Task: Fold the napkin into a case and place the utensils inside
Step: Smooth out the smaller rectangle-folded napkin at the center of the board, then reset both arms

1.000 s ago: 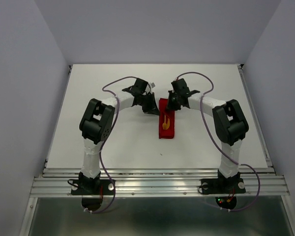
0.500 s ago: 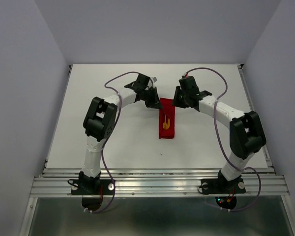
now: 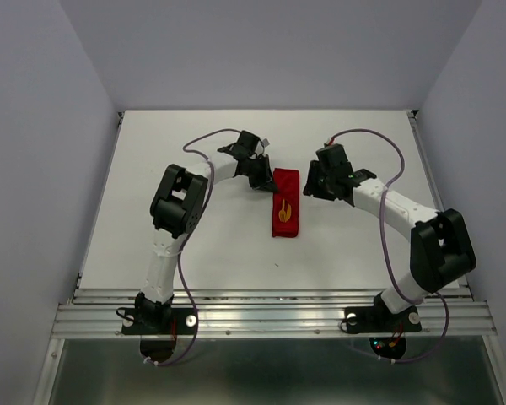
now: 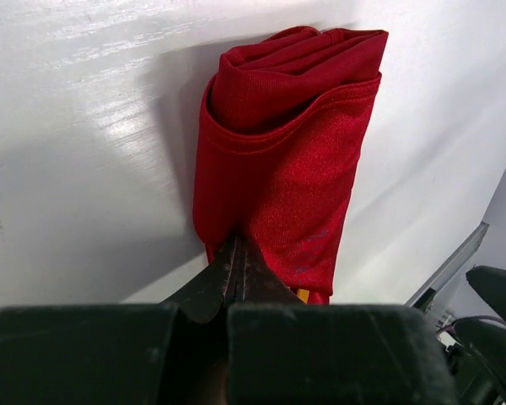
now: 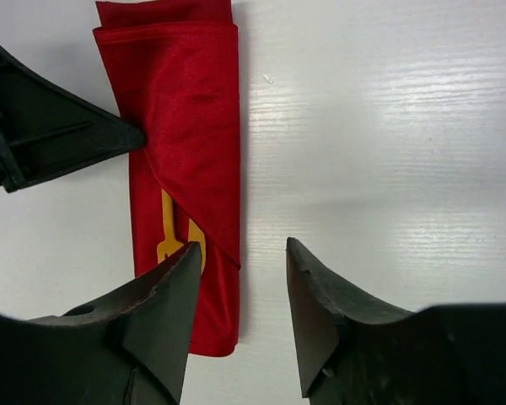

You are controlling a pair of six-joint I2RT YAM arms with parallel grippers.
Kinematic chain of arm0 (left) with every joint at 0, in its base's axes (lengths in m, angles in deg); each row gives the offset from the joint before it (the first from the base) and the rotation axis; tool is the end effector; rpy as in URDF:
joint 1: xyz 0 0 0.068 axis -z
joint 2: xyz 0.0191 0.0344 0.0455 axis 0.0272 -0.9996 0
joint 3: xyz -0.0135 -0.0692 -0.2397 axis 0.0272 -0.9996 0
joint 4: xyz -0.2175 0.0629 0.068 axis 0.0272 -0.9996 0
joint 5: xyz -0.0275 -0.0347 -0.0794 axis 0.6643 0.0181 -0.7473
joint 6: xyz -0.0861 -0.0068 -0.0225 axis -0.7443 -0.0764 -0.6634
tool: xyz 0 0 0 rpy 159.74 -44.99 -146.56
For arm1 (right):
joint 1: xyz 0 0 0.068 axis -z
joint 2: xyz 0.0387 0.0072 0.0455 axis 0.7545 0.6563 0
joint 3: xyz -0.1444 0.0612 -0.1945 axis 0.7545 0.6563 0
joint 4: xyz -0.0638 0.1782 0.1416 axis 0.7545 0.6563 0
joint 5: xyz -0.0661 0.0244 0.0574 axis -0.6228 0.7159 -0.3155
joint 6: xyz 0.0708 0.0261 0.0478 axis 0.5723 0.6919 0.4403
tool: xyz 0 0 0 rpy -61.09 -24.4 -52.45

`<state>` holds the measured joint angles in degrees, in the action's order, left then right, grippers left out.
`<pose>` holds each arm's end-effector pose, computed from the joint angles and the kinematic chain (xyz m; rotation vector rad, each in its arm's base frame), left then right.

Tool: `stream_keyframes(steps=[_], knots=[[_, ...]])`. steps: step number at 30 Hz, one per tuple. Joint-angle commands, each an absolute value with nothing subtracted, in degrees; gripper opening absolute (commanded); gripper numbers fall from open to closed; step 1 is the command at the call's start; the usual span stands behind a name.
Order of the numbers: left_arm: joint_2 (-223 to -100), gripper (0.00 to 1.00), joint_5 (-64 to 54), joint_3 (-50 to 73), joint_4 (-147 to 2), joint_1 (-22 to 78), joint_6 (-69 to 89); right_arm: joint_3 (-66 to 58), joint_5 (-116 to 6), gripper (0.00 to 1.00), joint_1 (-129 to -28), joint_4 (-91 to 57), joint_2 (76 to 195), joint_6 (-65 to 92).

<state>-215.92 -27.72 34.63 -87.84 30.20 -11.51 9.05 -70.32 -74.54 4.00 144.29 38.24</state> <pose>0.4045 -0.2676 0.1209 0.1667 2.5598 -1.1167 0.3136 0.1379 0.1910 0.1878 2.4271 0.2857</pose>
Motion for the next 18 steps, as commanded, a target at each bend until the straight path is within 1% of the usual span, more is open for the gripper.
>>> stream_keyframes(steps=[1, 4, 5, 8, 9, 12, 15, 18], knots=[[-212.04, 0.0, -26.58, 38.37, -90.7, 30.21, -9.85, 10.59, -73.42, 0.65, -74.47, 3.64, 138.99, 39.16], [-207.64, 0.0, -26.58, 39.07, -92.38, 30.21, -9.24, 12.0, -77.02, 0.8, -74.47, 3.47, 136.52, 39.86], [-206.32, 0.0, -26.66, 39.25, -92.73, 30.21, -8.63, 12.88, -80.25, 0.88, -74.47, 3.55, 134.77, 40.13], [-201.31, 0.0, -25.96, 38.73, -94.57, 30.12, -7.31, 14.98, -87.28, 0.98, -74.47, 3.64, 131.08, 40.57], [-198.78, 0.0, -25.18, 38.38, -95.36, 30.12, -6.26, 15.43, -88.8, 1.0, -74.47, 3.64, 130.11, 40.57], [-195.07, 0.0, -23.33, 36.54, -96.6, 30.21, -4.76, 17.62, -93.8, 1.0, -74.47, 3.64, 125.9, 41.09], [-189.02, 0.0, -20.17, 33.38, -99.13, 30.12, -1.95, 19.12, -96.19, 1.0, -74.47, 3.73, 121.42, 41.01], [-185.49, 0.0, -17.89, 30.57, -101.51, 30.12, -0.1, 20.09, -97.77, 1.0, -74.47, 3.73, 117.8, 40.48]])
